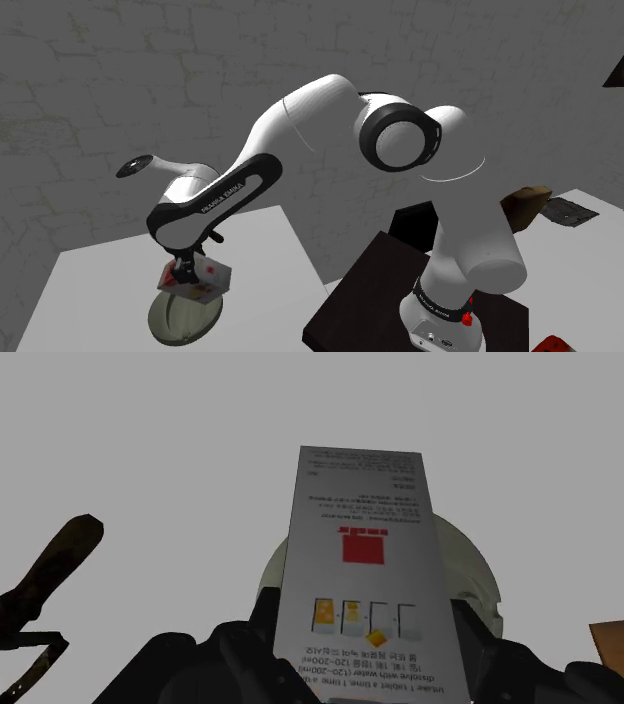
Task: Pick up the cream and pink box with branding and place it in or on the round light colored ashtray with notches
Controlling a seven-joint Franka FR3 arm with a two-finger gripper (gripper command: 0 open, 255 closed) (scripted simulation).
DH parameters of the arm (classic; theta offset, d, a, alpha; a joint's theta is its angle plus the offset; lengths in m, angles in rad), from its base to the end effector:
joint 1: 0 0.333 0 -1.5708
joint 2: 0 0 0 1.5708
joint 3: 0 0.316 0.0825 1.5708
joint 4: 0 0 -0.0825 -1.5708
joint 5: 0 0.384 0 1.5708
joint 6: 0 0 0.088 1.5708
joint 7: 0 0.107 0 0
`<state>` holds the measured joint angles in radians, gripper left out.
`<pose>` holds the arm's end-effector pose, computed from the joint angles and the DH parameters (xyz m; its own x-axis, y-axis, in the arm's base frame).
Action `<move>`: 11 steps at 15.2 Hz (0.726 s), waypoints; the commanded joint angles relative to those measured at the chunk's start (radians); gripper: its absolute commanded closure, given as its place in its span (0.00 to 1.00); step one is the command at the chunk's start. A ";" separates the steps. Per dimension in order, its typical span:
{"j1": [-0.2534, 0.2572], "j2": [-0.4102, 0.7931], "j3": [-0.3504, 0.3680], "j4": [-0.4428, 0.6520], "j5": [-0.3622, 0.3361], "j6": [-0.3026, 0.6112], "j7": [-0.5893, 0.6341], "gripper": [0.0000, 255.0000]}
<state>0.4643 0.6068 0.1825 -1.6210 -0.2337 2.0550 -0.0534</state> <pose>0.5520 0.3836 0.2613 0.6898 0.7046 -0.1664 0.7213 -0.6887 0.0740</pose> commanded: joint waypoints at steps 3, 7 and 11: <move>0.002 0.016 0.000 -0.013 -0.001 0.016 0.003 1.00; 0.002 0.016 0.001 -0.013 -0.001 0.016 0.003 1.00; 0.006 0.024 0.001 -0.001 -0.002 0.011 0.006 0.00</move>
<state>0.4683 0.6256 0.1828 -1.6251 -0.2359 2.0681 -0.0479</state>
